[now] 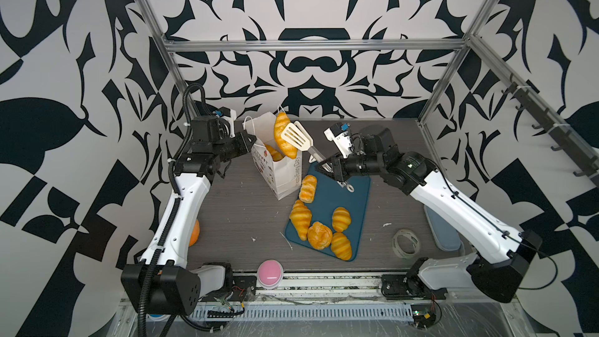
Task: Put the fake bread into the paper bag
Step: 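Lower the croissant into the bag held by the left gripper and open the tongs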
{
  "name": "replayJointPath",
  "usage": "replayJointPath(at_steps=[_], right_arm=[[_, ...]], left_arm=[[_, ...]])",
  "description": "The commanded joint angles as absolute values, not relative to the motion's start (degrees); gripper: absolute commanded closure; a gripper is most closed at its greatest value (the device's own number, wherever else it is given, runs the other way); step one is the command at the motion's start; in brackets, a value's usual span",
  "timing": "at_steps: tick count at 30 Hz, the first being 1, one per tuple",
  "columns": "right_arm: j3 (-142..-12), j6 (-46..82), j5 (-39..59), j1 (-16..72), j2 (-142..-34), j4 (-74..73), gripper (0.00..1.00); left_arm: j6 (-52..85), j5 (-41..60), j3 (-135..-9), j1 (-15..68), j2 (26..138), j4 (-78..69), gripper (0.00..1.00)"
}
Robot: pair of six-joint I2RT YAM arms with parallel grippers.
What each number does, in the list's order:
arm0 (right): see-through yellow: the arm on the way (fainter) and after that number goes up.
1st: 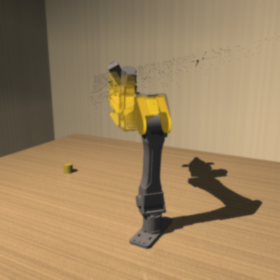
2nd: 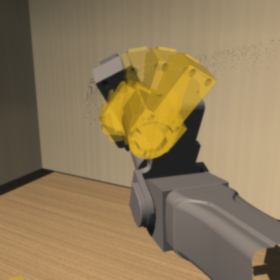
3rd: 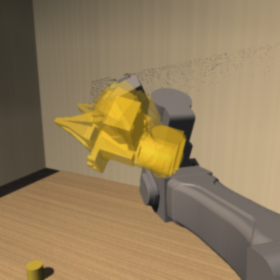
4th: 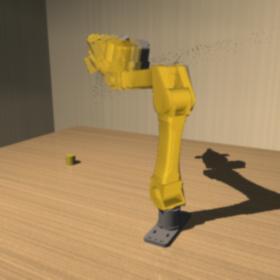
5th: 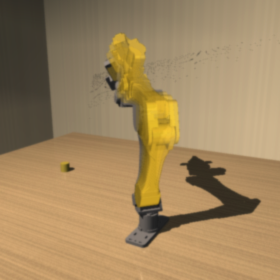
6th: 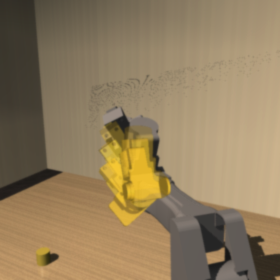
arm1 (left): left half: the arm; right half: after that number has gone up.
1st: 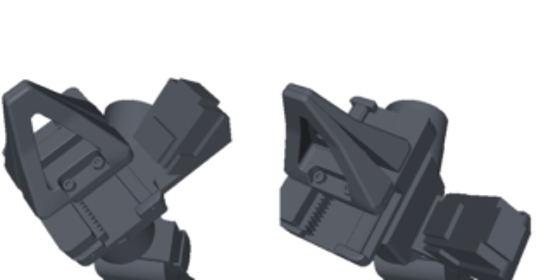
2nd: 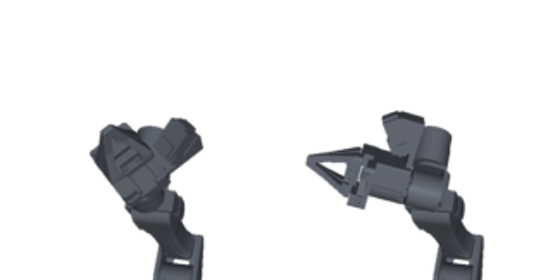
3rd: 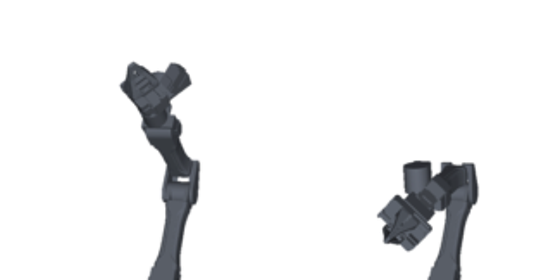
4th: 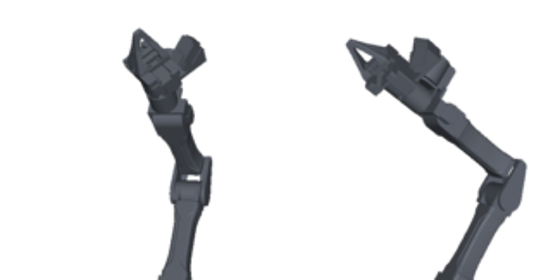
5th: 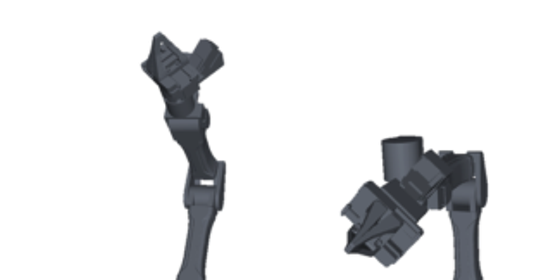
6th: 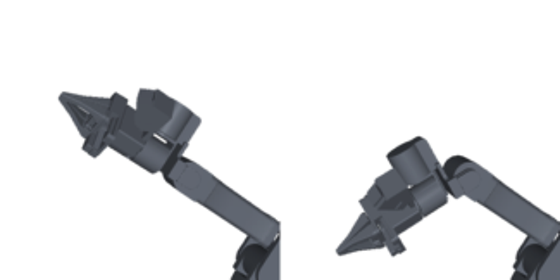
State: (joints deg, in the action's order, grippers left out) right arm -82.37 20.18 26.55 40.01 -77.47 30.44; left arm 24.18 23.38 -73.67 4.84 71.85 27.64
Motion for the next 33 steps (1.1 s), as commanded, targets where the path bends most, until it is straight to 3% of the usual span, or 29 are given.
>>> replayJointPath(at_steps=[1,33], right_arm=[[-85.9,21.2,27.7,40.5,-77.5,22.9,0.77],[-87.4,24.1,20.9,41.0,-86.7,20.9,0.73]], left_arm=[[24.6,23.8,-73.0,4.7,72.0,27.5,1.00],[24.3,23.3,-73.0,4.7,71.7,27.7,1.00]])
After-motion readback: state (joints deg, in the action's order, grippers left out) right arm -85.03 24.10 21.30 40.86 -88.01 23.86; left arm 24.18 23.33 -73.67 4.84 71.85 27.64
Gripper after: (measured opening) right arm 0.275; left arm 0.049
